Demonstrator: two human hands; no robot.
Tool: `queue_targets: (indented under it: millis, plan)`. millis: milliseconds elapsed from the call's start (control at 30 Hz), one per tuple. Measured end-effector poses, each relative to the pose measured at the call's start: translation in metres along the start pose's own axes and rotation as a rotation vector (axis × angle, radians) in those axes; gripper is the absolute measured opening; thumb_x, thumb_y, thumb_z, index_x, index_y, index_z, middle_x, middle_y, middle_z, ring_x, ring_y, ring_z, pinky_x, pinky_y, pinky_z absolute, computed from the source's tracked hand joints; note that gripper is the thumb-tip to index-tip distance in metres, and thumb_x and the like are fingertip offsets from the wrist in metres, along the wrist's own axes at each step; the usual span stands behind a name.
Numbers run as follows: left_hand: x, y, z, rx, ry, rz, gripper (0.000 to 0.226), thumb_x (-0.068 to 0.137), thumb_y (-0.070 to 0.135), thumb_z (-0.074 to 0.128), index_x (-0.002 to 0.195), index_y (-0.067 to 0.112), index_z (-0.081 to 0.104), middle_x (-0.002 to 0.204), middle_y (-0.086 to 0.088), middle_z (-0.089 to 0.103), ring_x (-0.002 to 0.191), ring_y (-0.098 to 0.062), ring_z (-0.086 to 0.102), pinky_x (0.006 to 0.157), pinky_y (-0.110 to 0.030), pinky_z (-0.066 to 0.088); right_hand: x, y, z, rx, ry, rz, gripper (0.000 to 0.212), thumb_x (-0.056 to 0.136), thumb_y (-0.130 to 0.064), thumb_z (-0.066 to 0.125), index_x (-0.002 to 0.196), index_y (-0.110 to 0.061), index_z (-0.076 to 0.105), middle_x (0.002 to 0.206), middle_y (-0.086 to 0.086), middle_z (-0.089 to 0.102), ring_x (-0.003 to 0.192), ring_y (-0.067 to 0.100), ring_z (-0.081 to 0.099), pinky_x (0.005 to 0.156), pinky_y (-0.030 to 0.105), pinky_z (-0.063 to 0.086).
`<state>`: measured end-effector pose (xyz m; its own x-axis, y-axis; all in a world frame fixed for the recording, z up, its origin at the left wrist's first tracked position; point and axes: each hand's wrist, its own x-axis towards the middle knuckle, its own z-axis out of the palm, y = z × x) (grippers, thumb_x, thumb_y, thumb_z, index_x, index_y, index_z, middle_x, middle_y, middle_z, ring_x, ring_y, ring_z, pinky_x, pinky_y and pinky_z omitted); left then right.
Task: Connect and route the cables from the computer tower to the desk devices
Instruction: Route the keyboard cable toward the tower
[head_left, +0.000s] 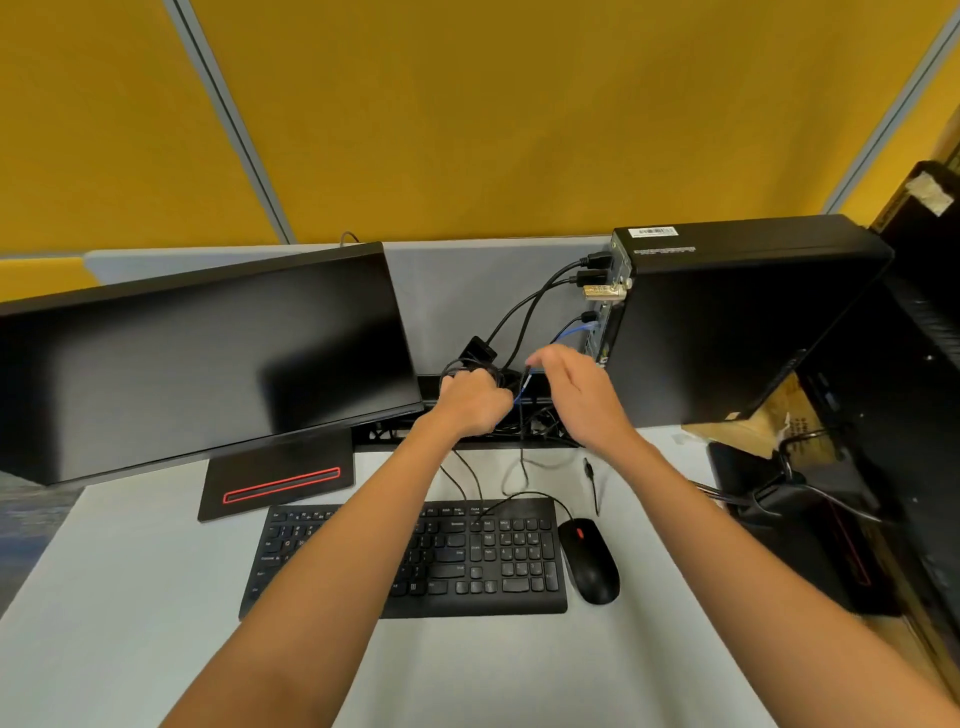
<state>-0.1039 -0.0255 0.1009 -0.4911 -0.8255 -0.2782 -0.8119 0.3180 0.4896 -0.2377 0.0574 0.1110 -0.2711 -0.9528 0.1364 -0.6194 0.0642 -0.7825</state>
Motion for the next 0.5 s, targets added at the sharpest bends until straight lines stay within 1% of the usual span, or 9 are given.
queue_targets:
  millis: [67,133,233,267,300,333,400,467,500]
  plan:
    - [-0.001,0.008,-0.001,0.058,0.089,0.048,0.035,0.09,0.025,0.044,0.058,0.013,0.048,0.068,-0.006,0.056,0.086,-0.032,0.057,0.084,-0.039,0.036,-0.003,-0.016,-0.005,0.215,-0.225,0.115,0.036,0.103,-0.042,0.034,0.112,-0.02,0.06,0.104,-0.001,0.068,0.102,0.014,0.063,0.093,0.034,0.048]
    - [0.0,0.009,-0.007,0.133,0.086,0.081,0.028,0.088,0.026,0.047,0.066,0.011,0.055,0.073,-0.006,0.061,0.083,-0.029,0.058,0.081,-0.038,0.037,-0.004,-0.02,-0.009,0.346,-0.367,0.249,0.033,0.098,-0.046,0.047,0.115,-0.018,0.054,0.099,0.005,0.07,0.092,0.015,0.068,0.088,0.036,0.053]
    - [-0.002,0.012,-0.011,-0.027,-0.17,0.06,0.026,0.083,0.018,0.048,0.058,0.011,0.052,0.065,-0.008,0.069,0.058,-0.017,0.051,0.061,-0.031,0.037,-0.002,-0.016,-0.013,0.133,-0.242,0.202,0.017,0.089,-0.025,0.066,0.1,-0.013,0.059,0.084,0.009,0.071,0.078,0.017,0.065,0.076,0.034,0.053]
    - [-0.004,0.014,-0.012,-0.123,-0.249,0.055,0.031,0.085,0.016,0.045,0.054,0.012,0.047,0.065,-0.012,0.07,0.051,-0.013,0.045,0.057,-0.029,0.035,0.0,-0.014,-0.015,0.124,-0.181,0.198,0.006,0.088,-0.015,0.063,0.093,-0.013,0.061,0.08,0.009,0.07,0.077,0.02,0.067,0.074,0.035,0.055]
    - [-0.007,0.016,-0.014,-0.19,-0.303,0.072,0.038,0.088,0.016,0.044,0.05,0.013,0.044,0.066,-0.014,0.07,0.049,-0.012,0.041,0.057,-0.028,0.036,0.004,-0.01,-0.017,0.15,-0.148,0.204,0.01,0.089,-0.005,0.057,0.087,-0.013,0.062,0.077,0.01,0.07,0.077,0.023,0.068,0.072,0.035,0.058]
    - [-0.009,0.017,-0.014,-0.227,-0.346,0.115,0.046,0.091,0.018,0.043,0.046,0.013,0.042,0.067,-0.015,0.071,0.049,-0.011,0.042,0.063,-0.028,0.039,0.007,-0.006,-0.022,0.188,-0.146,0.216,0.021,0.089,0.002,0.049,0.083,-0.013,0.063,0.076,0.01,0.069,0.074,0.023,0.069,0.067,0.032,0.059]
    - [-0.017,0.02,-0.015,-0.272,-0.432,0.203,0.059,0.1,0.025,0.04,0.043,0.009,0.044,0.076,-0.015,0.072,0.062,-0.007,0.058,0.087,-0.025,0.041,0.012,-0.001,-0.035,0.242,-0.223,0.223,0.033,0.09,0.009,0.039,0.082,-0.011,0.064,0.076,0.007,0.066,0.06,0.013,0.06,0.052,0.021,0.049]
    - [-0.022,0.021,-0.022,-0.329,-0.505,0.293,0.062,0.104,0.027,0.035,0.047,0.006,0.048,0.096,-0.014,0.073,0.094,-0.009,0.065,0.106,-0.028,0.031,0.018,-0.002,-0.043,0.28,-0.26,0.198,0.037,0.089,0.012,0.035,0.086,-0.01,0.064,0.077,0.0,0.064,0.051,0.007,0.046,0.047,0.017,0.035]
    - [-0.024,0.022,-0.027,-0.361,-0.567,0.339,0.062,0.104,0.028,0.032,0.051,0.005,0.053,0.107,-0.012,0.072,0.107,-0.014,0.061,0.109,-0.031,0.029,0.02,-0.001,-0.042,0.275,-0.246,0.195,0.037,0.088,0.013,0.034,0.089,-0.01,0.064,0.077,-0.002,0.062,0.05,0.003,0.045,0.047,0.014,0.034]
